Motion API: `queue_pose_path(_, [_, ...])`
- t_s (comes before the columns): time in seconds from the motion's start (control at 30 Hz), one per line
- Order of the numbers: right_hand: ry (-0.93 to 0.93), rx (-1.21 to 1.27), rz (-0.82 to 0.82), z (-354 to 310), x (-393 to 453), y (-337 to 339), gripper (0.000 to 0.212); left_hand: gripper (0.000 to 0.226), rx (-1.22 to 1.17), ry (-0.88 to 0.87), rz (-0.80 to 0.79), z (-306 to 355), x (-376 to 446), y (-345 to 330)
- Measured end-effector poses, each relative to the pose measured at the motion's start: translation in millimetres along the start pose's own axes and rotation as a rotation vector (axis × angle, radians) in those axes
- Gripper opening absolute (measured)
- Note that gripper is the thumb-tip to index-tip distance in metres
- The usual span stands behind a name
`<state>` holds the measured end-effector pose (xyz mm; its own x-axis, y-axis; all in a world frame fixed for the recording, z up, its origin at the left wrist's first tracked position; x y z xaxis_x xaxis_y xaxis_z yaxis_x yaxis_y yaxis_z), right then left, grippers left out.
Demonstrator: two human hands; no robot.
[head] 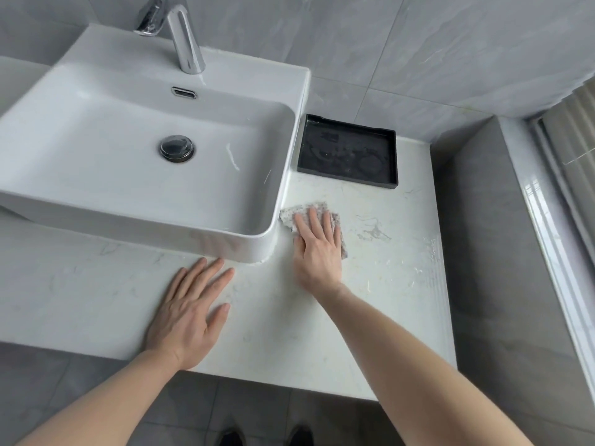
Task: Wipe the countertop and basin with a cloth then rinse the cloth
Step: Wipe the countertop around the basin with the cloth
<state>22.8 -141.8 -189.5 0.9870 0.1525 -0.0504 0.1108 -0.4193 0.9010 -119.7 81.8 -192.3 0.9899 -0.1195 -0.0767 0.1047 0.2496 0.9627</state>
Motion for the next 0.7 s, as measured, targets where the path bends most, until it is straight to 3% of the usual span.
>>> queue_pose_path(0.17, [-0.032, -0.035, 0.08, 59, -8, 30, 0.05, 0.063, 0.011, -0.001, 0.004, -1, -1, -1])
queue_pose_path(0.4, [-0.476, 0.059, 0.199, 213, -45, 128, 0.047, 0.063, 0.002, 0.0, 0.007, -1, 0, 0])
queue_pose_path(0.47, [-0.47, 0.097, 0.26, 203, -47, 141, 0.043, 0.063, 0.001, -0.001, 0.005, -1, 0, 0])
queue_pose_path(0.53, [-0.324, 0.162, 0.305, 162, -40, 137, 0.039, 0.064, 0.0, 0.001, 0.008, -1, 0, 0])
queue_pose_path(0.7, [0.049, 0.161, 0.11, 37, -33, 52, 0.041, 0.064, 0.013, -0.002, 0.008, 0, 0, 0])
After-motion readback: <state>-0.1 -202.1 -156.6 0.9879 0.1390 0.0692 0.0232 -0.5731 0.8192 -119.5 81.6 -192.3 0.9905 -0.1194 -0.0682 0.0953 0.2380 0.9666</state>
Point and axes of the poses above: each hand's wrist, its own x-axis towards the middle knuckle, its own y-axis out of the back of the hand, z = x × y, the point moved 8 cm from there along x, towards the middle knuckle
